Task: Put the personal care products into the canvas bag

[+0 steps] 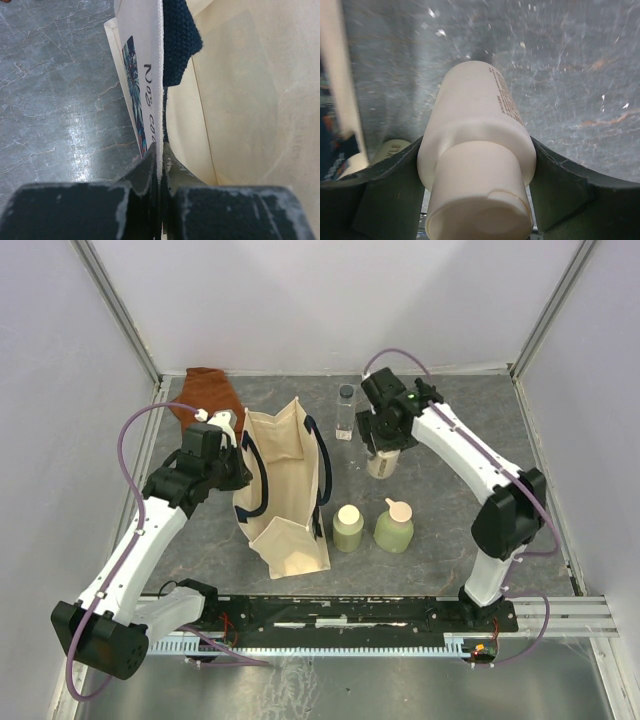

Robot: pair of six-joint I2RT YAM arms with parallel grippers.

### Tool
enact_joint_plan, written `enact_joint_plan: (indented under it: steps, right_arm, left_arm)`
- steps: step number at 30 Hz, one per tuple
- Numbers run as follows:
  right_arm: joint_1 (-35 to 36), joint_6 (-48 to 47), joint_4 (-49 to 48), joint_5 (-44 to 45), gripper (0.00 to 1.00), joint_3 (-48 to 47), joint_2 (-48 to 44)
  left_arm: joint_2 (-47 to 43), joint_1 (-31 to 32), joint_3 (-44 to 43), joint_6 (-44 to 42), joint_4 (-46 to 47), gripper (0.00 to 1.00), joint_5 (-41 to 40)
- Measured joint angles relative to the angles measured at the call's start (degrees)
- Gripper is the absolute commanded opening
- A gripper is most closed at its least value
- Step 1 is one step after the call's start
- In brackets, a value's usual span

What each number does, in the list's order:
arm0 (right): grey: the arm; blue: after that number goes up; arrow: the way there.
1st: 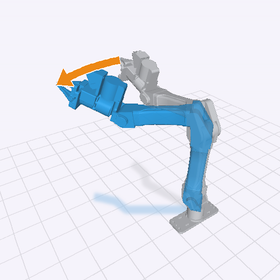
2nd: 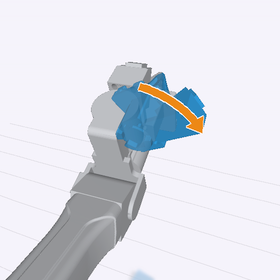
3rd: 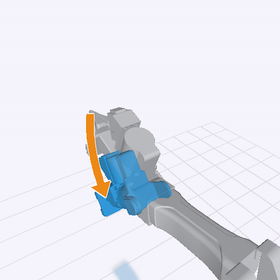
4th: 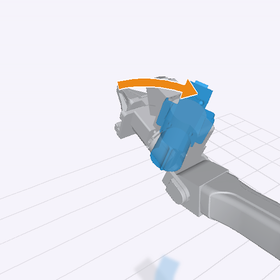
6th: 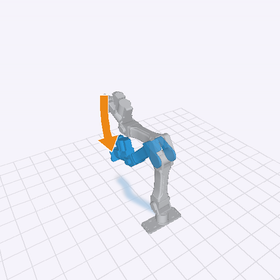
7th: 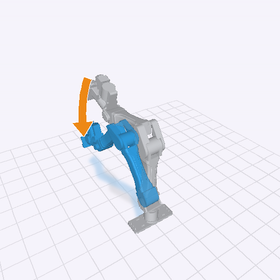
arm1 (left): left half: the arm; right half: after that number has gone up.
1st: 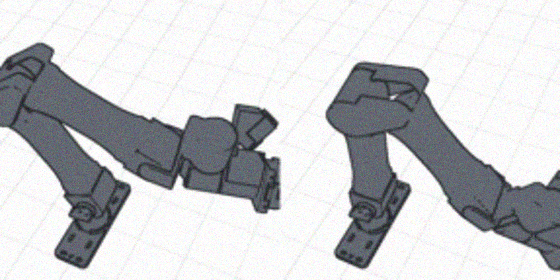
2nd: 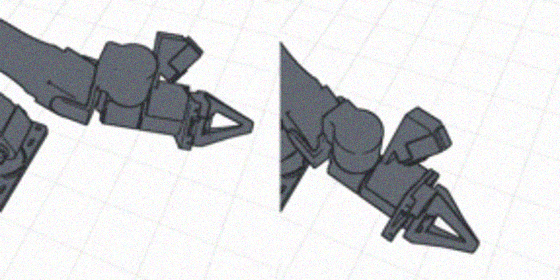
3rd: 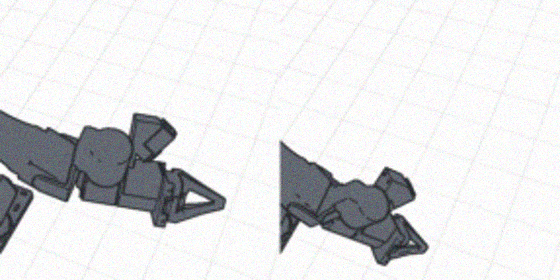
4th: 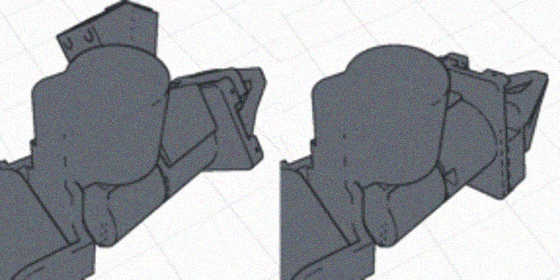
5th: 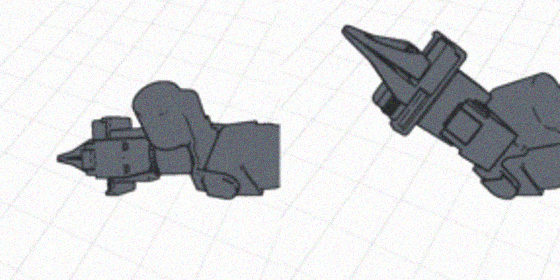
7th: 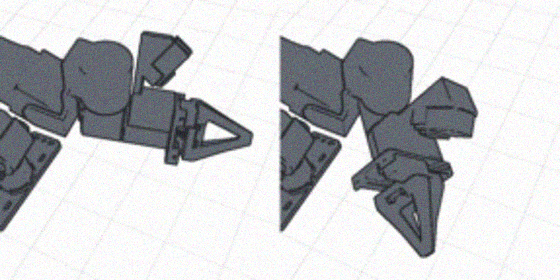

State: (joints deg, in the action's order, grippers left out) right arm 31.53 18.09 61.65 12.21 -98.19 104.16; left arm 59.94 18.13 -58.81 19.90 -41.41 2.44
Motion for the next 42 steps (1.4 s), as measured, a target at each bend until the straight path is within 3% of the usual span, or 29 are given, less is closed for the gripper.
enact_joint_plan:
  steps: [10,14,20,29,42]
  right_arm:
    - [3.63,-0.50,0.61,-7.76,0.00,-20.44,-8.87]
    - [8.68,-0.81,2.19,-9.35,0.00,-31.19,-7.34]
    - [15.50,-0.98,5.33,-10.86,0.00,-48.96,2.01]
    - [19.47,-0.55,6.05,-9.57,0.00,-43.08,10.14]
    - [22.56,0.85,5.70,-3.82,0.00,-42.75,19.15]
  left_arm:
    - [0.07,0.00,0.76,-0.02,0.44,0.03,-1.49]
    - [0.28,0.00,1.36,-0.02,1.20,0.03,-1.97]
    - [0.42,0.02,1.64,0.00,1.68,0.03,-1.88]
    - [0.42,0.22,0.72,0.00,1.03,0.03,-0.81]
    - [-1.03,1.53,-2.01,0.02,-2.64,0.03,2.38]
